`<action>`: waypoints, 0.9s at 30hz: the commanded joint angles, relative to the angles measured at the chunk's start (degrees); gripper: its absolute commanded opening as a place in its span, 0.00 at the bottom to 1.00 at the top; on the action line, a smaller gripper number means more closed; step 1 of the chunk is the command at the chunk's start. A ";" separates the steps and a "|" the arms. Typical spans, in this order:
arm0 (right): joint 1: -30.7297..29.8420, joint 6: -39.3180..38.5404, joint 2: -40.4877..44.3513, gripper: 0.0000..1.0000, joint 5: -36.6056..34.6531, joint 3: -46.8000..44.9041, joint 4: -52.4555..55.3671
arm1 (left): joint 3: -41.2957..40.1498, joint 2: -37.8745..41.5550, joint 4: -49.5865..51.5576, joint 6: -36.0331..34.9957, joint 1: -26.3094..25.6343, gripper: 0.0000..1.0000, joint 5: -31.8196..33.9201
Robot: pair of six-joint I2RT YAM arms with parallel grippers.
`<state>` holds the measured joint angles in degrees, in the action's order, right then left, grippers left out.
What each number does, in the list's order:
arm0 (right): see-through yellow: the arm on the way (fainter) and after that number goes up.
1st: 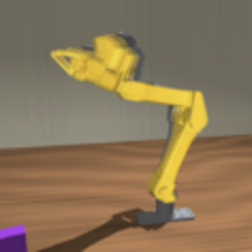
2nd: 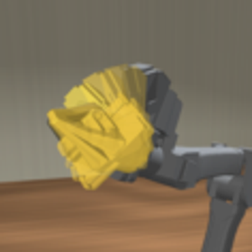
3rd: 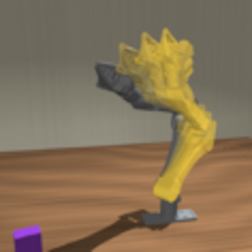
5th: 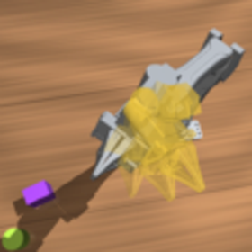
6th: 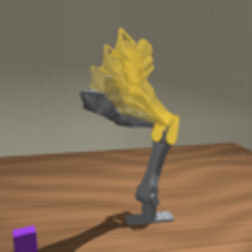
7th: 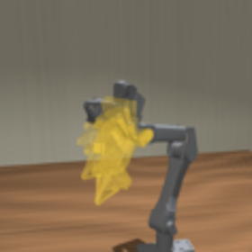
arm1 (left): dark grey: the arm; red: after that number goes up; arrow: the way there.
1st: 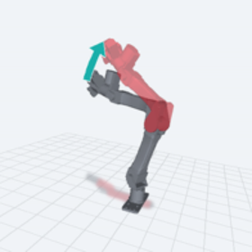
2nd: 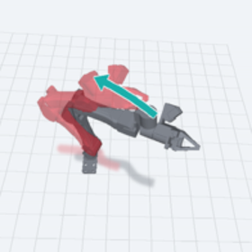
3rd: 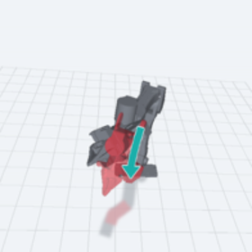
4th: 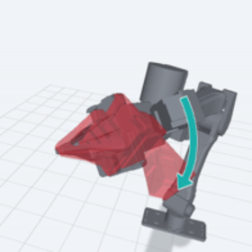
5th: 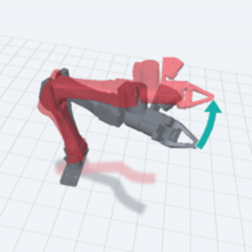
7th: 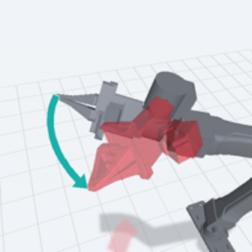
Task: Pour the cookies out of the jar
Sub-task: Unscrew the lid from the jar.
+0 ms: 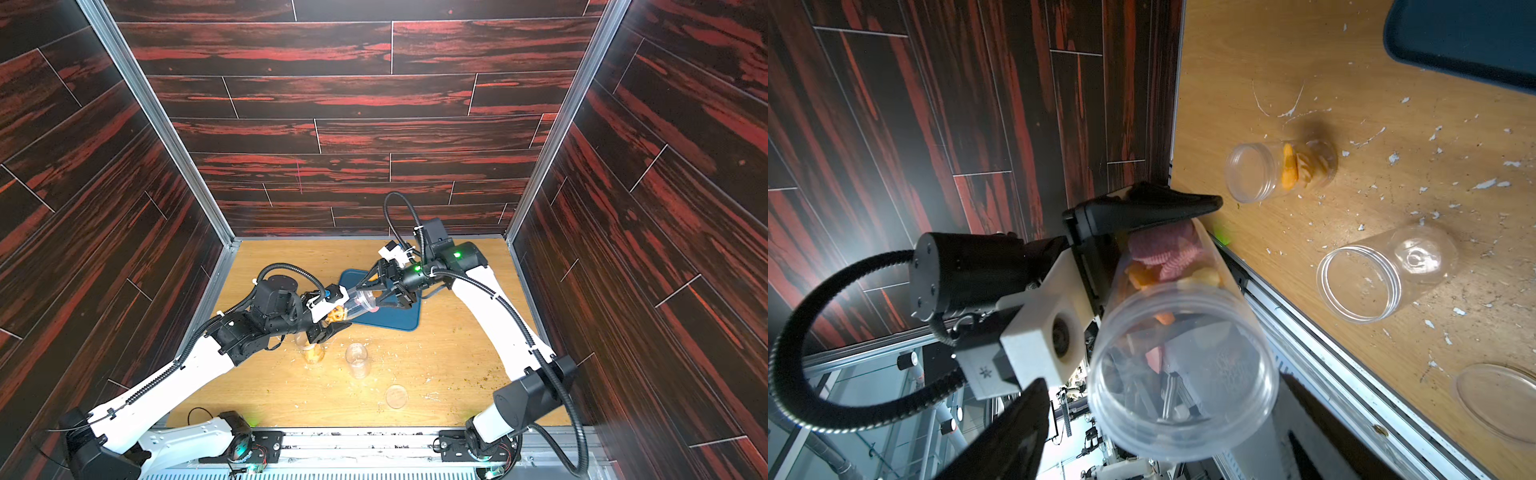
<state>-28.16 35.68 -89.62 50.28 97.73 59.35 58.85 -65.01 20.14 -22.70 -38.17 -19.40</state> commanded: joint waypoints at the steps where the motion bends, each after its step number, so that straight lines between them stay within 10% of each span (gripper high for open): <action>1: -0.73 -1.42 -2.28 0.82 -0.14 3.01 3.34 | 1.18 1.29 0.08 -0.82 0.12 0.24 -0.48; 27: -2.16 -4.52 -3.19 0.61 2.42 3.10 3.57 | 0.85 1.33 -0.63 -0.87 0.29 0.24 0.13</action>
<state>-29.52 33.06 -91.72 48.71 100.73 63.44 58.85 -64.75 20.03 -22.87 -38.09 -19.14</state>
